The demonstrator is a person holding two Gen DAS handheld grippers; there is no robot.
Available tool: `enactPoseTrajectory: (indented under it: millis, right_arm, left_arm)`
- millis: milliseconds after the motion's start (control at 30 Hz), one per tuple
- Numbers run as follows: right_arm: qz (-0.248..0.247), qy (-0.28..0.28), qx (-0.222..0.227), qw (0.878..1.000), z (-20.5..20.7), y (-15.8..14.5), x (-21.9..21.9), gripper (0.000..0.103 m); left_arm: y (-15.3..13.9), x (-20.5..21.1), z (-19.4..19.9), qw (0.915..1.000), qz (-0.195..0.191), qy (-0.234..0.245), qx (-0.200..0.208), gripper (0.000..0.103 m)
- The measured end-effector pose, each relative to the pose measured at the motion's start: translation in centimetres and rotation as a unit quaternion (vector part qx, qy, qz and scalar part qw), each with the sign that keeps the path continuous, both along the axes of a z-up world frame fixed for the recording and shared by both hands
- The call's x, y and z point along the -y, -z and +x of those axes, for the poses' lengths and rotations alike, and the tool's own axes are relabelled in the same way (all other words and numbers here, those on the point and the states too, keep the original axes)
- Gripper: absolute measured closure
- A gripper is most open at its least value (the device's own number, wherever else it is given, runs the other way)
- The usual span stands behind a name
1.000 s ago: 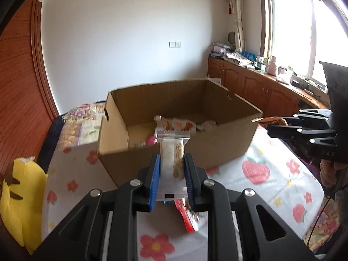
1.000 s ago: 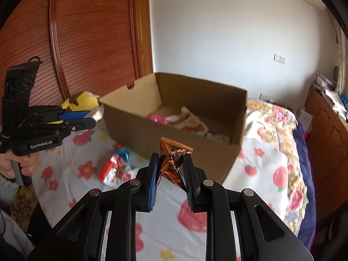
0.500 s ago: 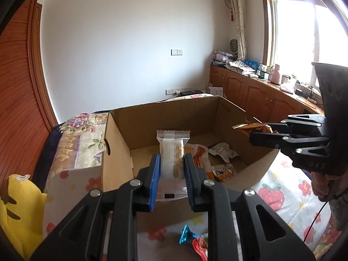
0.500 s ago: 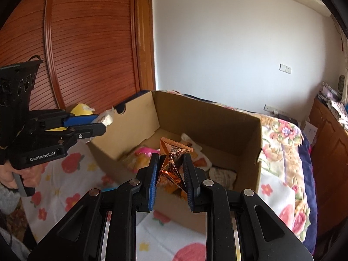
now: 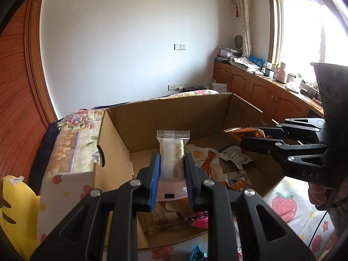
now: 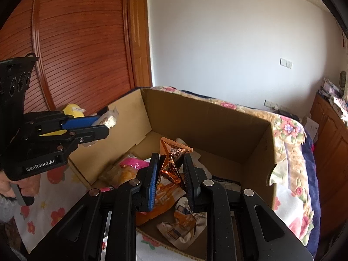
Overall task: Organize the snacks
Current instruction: 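Carry the cake bar and copper candy up over the cardboard box, then open both tools to drop the cake bar and copper candy into the box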
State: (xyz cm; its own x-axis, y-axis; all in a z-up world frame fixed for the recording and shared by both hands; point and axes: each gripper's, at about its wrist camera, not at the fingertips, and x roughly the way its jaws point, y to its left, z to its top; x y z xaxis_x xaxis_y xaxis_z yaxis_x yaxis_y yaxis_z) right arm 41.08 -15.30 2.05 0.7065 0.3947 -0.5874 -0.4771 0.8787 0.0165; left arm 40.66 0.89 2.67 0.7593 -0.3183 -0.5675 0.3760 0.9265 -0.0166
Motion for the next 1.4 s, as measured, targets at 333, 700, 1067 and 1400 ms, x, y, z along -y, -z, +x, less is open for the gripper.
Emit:
enactPoseTrajectory:
  millis: [333,700,1067,1400]
  right_arm:
    - [-0.005,0.005,-0.018,1.000,0.9,1.2,-0.3,0.083]
    - [-0.003,0.005,-0.027,1.000,1.2,2.0,-0.4,0.082]
    - [0.002,0.018,-0.037,0.999,1.1,2.0,0.4,0.068]
    - [0.007,0.012,-0.022,1.000,-3.8,-1.1,0.5,0.064]
  left_arm:
    - [1.3,0.7,0.5,0.9999,0.003,-0.001,-0.015,0.083]
    - [2.0,0.5,1.0,0.9998,0.001,-0.002,-0.020,0.083]
    - [1.3,0.2,0.0,0.9999,-0.003,-0.008,-0.013,0.064]
    - [-0.5,-1.3,-5.4,1.0000,0.000,-0.006,0.004,0.061]
